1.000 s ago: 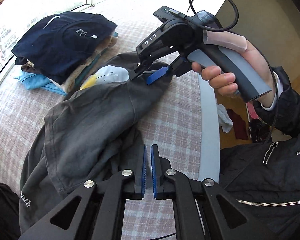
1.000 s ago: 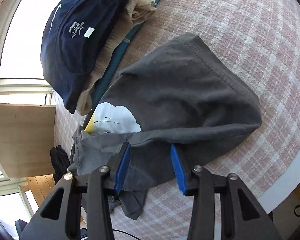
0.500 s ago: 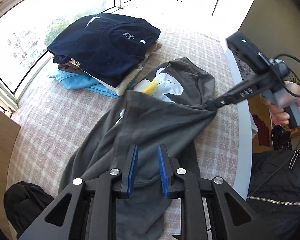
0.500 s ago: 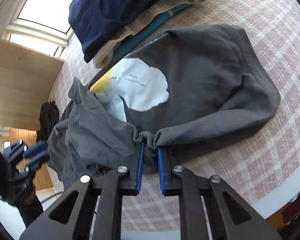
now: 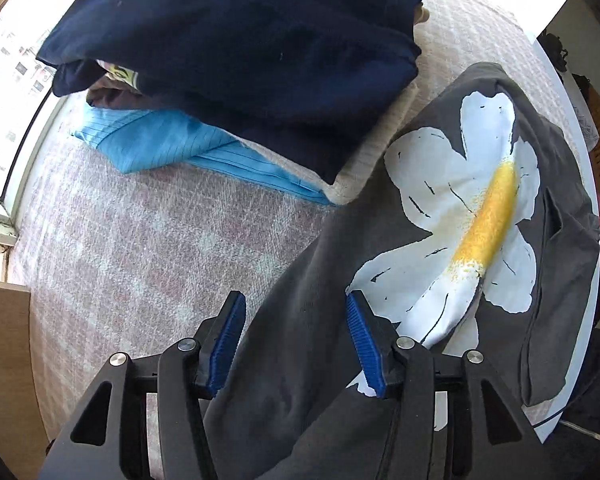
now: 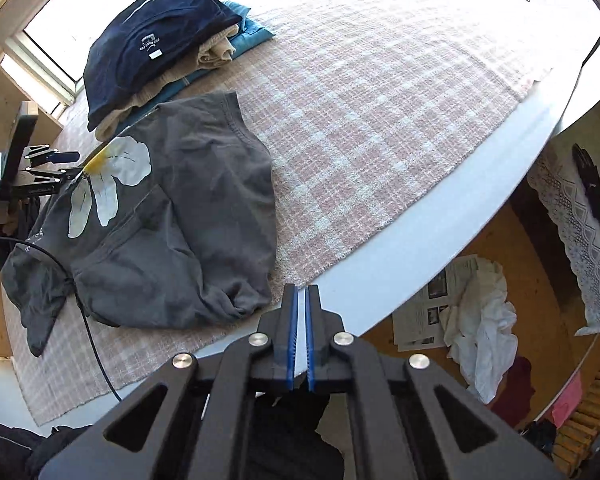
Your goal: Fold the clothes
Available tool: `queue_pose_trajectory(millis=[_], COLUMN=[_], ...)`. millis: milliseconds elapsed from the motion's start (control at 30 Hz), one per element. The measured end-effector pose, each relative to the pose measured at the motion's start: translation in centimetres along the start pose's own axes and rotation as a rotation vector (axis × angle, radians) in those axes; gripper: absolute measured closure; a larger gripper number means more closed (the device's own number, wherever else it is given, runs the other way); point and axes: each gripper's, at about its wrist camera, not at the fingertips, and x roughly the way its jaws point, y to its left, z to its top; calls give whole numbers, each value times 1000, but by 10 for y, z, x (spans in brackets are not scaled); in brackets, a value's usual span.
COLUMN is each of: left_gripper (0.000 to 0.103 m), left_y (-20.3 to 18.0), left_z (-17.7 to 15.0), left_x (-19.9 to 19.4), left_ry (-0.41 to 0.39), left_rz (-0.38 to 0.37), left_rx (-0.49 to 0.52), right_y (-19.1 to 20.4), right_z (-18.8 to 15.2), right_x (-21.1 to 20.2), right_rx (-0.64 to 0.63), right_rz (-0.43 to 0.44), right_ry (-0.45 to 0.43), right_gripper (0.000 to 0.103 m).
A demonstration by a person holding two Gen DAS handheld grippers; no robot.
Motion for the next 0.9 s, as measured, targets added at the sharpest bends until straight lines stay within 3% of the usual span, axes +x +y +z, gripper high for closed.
queue_pose_trajectory(millis=[33, 100, 133, 200, 300, 467, 533, 567, 600, 633, 700, 767, 833, 900], left_gripper=[56, 72, 87, 93, 97, 98, 98, 99, 100, 101, 103, 103, 103, 103], left_y=[-2, -9, -12, -17, -20, -14, -15, -14, -10, -6, -2, 13, 26, 29], left_z=[0, -3, -4, -11, -27, -66, -87, -97, -106, -114, -130, -154, -182, -200], left_x=[3, 1, 0, -4, -19, -79, -104, -114, -125, -135, -158, -181, -200, -204], left_ry=[2, -7, -12, -14, -46, -180, -228, -246, -263, -280, -329, -388, -408, -371], left_rz=[0, -22, -33, -17, -36, -108, -111, -111, -97, -83, -42, -47, -15, 85], left_rx=[15, 43, 58, 69, 52, -45, -52, -69, -101, -132, -194, -266, -329, -368], right_y=[2, 3, 4, 8, 22, 52, 70, 79, 88, 97, 115, 131, 143, 146], right_z=[4, 10, 15, 23, 33, 36, 33, 31, 29, 27, 23, 27, 36, 48], right_x=[4, 17, 24, 38, 61, 91, 94, 92, 90, 88, 84, 69, 53, 42], right_rx=[7, 46, 61, 76, 32, -112, -189, -227, -266, -304, -382, -438, -484, -483], right_rz=[10, 55, 73, 76, 21, -72, -69, -55, -41, -26, 2, 0, -10, -26], right_ry=[12, 10, 10, 15, 36, 74, 65, 59, 53, 48, 36, -12, -48, -59], right_gripper=[93, 82, 76, 60, 60, 60, 60, 60, 76, 100, 101, 101, 101, 100])
